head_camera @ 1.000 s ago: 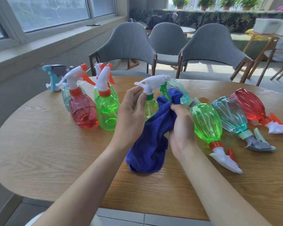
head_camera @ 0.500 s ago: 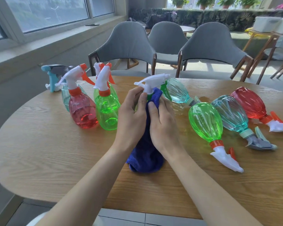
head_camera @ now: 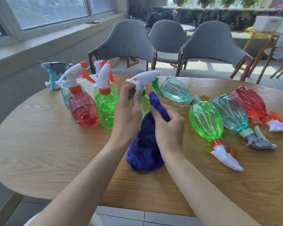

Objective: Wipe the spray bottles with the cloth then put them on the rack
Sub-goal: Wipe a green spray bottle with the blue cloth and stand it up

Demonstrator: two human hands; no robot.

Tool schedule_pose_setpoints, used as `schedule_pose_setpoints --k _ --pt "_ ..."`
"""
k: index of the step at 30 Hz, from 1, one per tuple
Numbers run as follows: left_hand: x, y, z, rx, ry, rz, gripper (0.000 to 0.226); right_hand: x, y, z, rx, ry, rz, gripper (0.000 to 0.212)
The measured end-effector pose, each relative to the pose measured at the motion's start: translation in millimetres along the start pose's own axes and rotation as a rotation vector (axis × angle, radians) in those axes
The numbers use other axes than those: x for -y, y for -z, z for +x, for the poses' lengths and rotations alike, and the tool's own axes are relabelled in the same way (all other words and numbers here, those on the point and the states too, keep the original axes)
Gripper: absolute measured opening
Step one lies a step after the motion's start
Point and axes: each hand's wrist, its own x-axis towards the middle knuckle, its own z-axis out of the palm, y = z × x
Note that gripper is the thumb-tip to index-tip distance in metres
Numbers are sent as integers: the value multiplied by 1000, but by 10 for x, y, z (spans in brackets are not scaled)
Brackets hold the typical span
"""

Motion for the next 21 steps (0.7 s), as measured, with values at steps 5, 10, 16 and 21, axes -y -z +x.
schedule_pose_setpoints --k 5,10,16,21 --pt "8 -3 -5 2 -5 4 14 138 127 214 -84 -278 435 21" --pt "2 -3 -14 10 4 22 14 336 66 248 151 -91 421 31" --pt "-38 20 -19 34 -5 13 17 382 20 303 227 204 28 26" --pt "-49 33 -9 54 -11 7 11 299 23 415 98 136 51 24"
